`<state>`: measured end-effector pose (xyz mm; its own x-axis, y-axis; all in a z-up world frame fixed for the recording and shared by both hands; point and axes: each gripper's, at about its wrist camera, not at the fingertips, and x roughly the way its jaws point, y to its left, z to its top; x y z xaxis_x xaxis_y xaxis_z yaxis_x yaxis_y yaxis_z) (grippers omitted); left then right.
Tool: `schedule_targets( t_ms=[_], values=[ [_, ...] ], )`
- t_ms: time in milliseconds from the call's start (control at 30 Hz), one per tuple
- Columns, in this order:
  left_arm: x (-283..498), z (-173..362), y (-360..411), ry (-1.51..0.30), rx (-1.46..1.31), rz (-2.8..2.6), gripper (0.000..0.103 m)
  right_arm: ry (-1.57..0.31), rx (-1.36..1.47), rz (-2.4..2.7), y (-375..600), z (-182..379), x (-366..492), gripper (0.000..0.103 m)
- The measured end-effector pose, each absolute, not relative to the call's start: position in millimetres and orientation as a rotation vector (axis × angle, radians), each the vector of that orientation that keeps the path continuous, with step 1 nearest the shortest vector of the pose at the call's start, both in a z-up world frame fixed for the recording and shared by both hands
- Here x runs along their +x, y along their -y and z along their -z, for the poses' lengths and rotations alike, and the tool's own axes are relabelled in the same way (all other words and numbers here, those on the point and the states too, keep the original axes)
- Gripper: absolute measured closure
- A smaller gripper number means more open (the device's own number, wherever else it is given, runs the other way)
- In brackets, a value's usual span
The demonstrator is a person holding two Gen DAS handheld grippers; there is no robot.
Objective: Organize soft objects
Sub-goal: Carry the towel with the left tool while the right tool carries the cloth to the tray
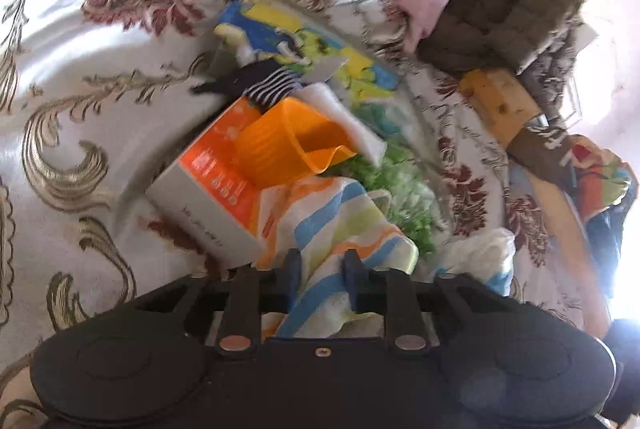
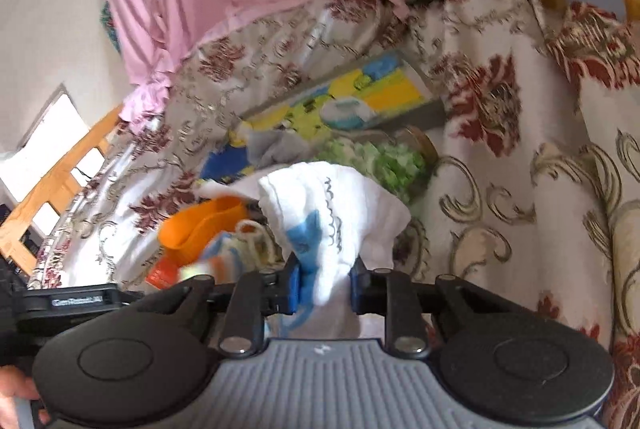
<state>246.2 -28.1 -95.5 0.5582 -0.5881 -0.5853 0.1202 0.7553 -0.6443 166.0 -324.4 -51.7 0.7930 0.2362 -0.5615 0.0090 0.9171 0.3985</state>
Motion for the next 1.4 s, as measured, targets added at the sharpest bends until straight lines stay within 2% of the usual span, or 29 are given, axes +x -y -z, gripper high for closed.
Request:
schedule_targets(
  t_ms=[33,100,300,500,533,633,700,800,1000,1400],
  values=[
    [246.9,97.2,27.2,-0.895,-0.608,0.450,0.064,-0.632,0.391,-0.138,322.3,49.9,165.3,0.077],
    [248.0,99.7,25.7,-0.908,-0.643,0.446,0.037,-0.603,0.374,-0.163,317.7,45.7,163.3,0.077],
    [261.7,101.0,36.0,-0.956,-0.663,0.444,0.024,-0.604,0.347,-0.167,312.2,44.6,165.0,0.077],
    [272.3,107.9,58.0,-1.005,-0.626,0.433,0.023,-0.615,0.371,-0.157,317.1,48.9,166.4,0.077],
    [273.5,108.5,59.9,-1.002,-0.627,0.434,0.024,-0.617,0.370,-0.157,317.0,49.5,167.1,0.077],
    [277.3,109.8,64.6,-1.012,-0.618,0.440,0.042,-0.624,0.370,-0.159,317.3,51.1,168.1,0.077],
    [278.7,110.3,68.0,-1.026,-0.581,0.411,0.068,-0.627,0.371,-0.159,317.2,51.7,168.4,0.077],
    [276.4,111.0,62.5,-1.022,-0.589,0.382,0.081,-0.632,0.367,-0.163,317.2,52.6,169.4,0.077],
    [256.4,97.7,48.7,-0.950,-0.633,0.415,0.085,-0.612,0.348,-0.182,313.5,49.4,166.3,0.077],
    [220.2,56.3,31.7,-0.754,-0.730,0.534,0.085,-0.491,0.344,-0.193,313.9,34.7,151.2,0.076]
  ],
)
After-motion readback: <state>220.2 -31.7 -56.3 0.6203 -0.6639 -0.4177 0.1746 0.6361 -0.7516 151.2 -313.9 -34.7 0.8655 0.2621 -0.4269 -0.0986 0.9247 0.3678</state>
